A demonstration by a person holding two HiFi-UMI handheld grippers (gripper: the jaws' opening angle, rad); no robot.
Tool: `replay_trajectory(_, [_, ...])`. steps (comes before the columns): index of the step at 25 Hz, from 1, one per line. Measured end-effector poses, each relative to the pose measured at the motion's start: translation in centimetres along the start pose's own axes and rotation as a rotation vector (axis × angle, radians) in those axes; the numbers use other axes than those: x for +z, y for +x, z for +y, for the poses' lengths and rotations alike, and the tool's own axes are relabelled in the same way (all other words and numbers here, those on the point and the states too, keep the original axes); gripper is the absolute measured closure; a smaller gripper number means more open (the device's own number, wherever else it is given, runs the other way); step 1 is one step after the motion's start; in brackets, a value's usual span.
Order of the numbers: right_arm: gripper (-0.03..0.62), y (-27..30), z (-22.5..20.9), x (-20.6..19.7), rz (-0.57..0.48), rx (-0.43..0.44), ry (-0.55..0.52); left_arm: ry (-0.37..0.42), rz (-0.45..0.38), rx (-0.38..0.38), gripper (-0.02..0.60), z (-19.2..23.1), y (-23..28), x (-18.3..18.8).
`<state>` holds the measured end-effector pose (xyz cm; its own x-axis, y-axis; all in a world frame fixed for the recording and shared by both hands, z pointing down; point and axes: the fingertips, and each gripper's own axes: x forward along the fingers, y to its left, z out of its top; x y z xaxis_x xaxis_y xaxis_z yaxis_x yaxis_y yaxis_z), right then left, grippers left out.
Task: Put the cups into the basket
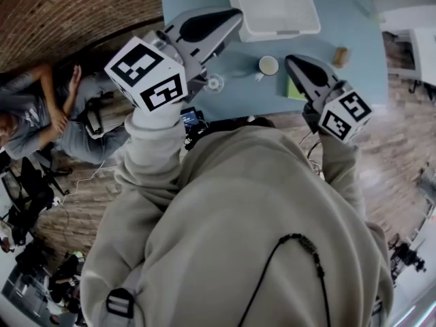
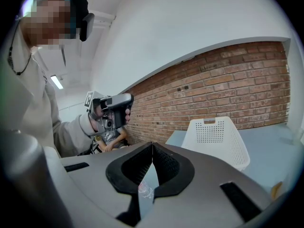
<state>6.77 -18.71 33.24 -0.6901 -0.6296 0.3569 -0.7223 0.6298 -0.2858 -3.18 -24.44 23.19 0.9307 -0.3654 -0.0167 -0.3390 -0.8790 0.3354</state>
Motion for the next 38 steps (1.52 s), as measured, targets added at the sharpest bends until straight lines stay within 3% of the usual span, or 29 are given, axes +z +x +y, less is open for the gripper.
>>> replay_trajectory(8, [0.580,-0.5,-1.7,0.2,-0.001,0.023,0.006,0.026,0.003,0.040,0.583,-0.5,0.4,0.5])
replay_trajectory(16, [0.580,0.2,-2.9,2.4,-0.003,0.107,-0.039,0.056,-0.006,0.106,0.583,-0.9,1.6,1.6])
replay_trajectory(23, [0.579,0.8,-2.9,3.6,-0.010,0.137,-0.066,0.026,-0.026,0.132,0.583,-0.7,1.6,1.6])
replay_trajectory(38, [0.579,1.5,-2.2,4.4,-0.005,0.194,-0.098,0.060,-0.033,0.181,0.583,-0.7,1.4,2.2])
